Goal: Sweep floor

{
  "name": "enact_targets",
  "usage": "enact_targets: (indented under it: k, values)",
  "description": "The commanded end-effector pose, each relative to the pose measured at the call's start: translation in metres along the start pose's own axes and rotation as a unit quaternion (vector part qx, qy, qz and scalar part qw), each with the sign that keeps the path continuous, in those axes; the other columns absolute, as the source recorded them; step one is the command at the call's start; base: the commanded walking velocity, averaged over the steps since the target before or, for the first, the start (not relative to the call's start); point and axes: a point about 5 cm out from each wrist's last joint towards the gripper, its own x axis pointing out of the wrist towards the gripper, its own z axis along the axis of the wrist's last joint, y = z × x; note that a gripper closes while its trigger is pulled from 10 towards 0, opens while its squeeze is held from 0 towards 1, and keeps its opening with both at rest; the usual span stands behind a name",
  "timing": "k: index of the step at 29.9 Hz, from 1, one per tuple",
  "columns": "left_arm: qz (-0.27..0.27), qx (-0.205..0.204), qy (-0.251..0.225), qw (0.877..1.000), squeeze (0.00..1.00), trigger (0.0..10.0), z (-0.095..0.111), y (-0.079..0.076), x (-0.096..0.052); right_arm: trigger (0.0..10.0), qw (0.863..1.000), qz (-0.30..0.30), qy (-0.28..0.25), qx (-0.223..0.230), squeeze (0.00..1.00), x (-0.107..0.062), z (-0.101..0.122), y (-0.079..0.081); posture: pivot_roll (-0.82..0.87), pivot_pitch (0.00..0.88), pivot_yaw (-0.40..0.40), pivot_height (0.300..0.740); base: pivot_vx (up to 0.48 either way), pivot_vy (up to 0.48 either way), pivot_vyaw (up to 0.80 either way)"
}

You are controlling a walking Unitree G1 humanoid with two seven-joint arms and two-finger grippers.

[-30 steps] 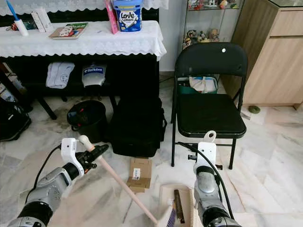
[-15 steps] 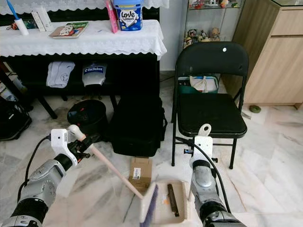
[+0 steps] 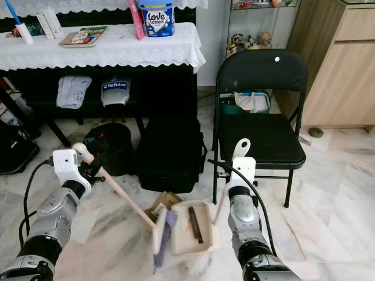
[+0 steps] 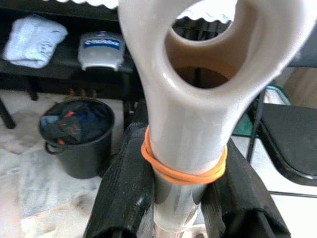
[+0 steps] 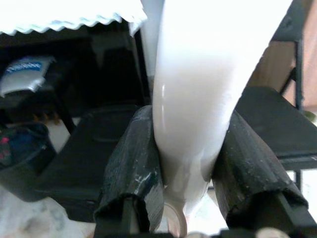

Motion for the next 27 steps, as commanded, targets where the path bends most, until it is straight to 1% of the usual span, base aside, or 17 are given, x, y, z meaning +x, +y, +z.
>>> enact_targets:
  k: [1,3,4,6,7,8,9,11,14,15,16,18,20,22,23,27]
  values:
    - [0.015,0.01,-0.033,0.999,0.0,10.0,0.013,0.003,0.005,10.0,0.998,0.015,-0.066,0.012,0.0,0.011,0.027,0.007,0.0,0.0,0.097,0.74,0.0,0.0,0.0]
    - [0.02,0.013,-0.043,0.999,0.0,10.0,0.016,0.002,0.006,10.0,0.997,0.023,-0.076,0.015,0.0,0.011,0.031,0.01,0.0,0.0,0.095,0.74,0.0,0.0,0.0]
    - [0.03,0.025,-0.057,0.998,0.0,10.0,0.02,0.001,0.006,10.0,0.996,0.033,-0.087,0.018,0.0,0.012,0.036,0.014,-0.01,0.0,0.096,0.74,0.0,0.0,0.0]
    - [0.036,0.033,-0.069,0.996,0.0,10.0,0.023,-0.001,0.006,10.0,0.995,0.037,-0.095,0.022,0.0,0.012,0.039,0.016,-0.01,0.0,0.094,0.74,0.0,0.0,0.0]
    - [0.04,0.042,-0.083,0.995,0.0,10.0,0.027,-0.003,0.006,10.0,0.994,0.039,-0.101,0.03,0.0,0.012,0.041,0.017,0.0,0.0,0.089,0.74,0.0,0.0,0.0]
    - [0.04,0.042,-0.083,0.995,0.0,10.0,0.027,-0.003,0.006,10.0,0.994,0.039,-0.101,0.03,0.0,0.012,0.041,0.017,0.0,0.0,0.089,0.74,0.0,0.0,0.0]
    - [0.048,0.055,-0.108,0.991,0.0,10.0,0.035,-0.007,0.006,10.0,0.992,0.042,-0.107,0.046,0.0,0.012,0.044,0.02,0.0,0.0,0.086,0.74,0.0,0.0,0.0]
    - [0.051,0.057,-0.113,0.991,0.0,10.0,0.037,-0.008,0.006,10.0,0.992,0.043,-0.108,0.049,0.0,0.012,0.044,0.021,0.0,0.0,0.086,0.74,0.0,0.0,0.0]
    - [0.051,0.06,-0.134,0.988,0.0,10.0,0.041,-0.014,0.005,10.0,0.991,0.056,-0.113,0.049,0.0,0.008,0.044,0.026,0.0,0.0,0.077,0.74,0.0,0.0,0.0]
    - [0.045,0.069,-0.145,0.986,0.0,10.0,0.043,-0.021,0.003,10.0,0.99,0.057,-0.116,0.052,0.0,0.006,0.044,0.028,0.0,0.0,0.074,0.74,0.0,0.0,0.0]
    - [0.045,0.072,-0.151,0.985,0.0,10.0,0.044,-0.023,0.002,10.0,0.99,0.059,-0.118,0.056,0.0,0.006,0.044,0.029,0.0,0.0,0.074,0.74,0.0,0.0,0.0]
    - [0.045,0.076,-0.157,0.984,0.0,10.0,0.044,-0.027,0.0,10.0,0.989,0.061,-0.119,0.057,0.0,0.004,0.044,0.03,0.0,0.0,0.071,0.74,0.0,0.0,0.0]
    - [0.044,0.083,-0.164,0.982,0.0,10.0,0.04,-0.036,-0.005,10.0,0.988,0.066,-0.121,0.064,0.0,0.001,0.044,0.034,0.01,0.0,0.063,0.74,0.0,0.0,0.0]
    - [0.039,0.089,-0.165,0.981,0.0,10.0,0.039,-0.04,-0.007,10.0,0.988,0.069,-0.12,0.065,0.0,-0.001,0.043,0.035,0.0,0.0,0.06,0.74,0.0,0.0,0.0]
    - [0.038,0.087,-0.164,0.982,0.0,10.0,0.034,-0.044,-0.01,10.0,0.988,0.07,-0.121,0.069,0.0,-0.002,0.044,0.036,0.0,0.0,0.057,0.74,0.0,0.0,0.0]
    - [0.047,0.084,-0.159,0.983,0.0,10.0,0.03,-0.047,-0.014,10.0,0.987,0.069,-0.124,0.071,0.0,-0.004,0.045,0.036,0.0,0.0,0.053,0.74,0.0,0.0,0.0]
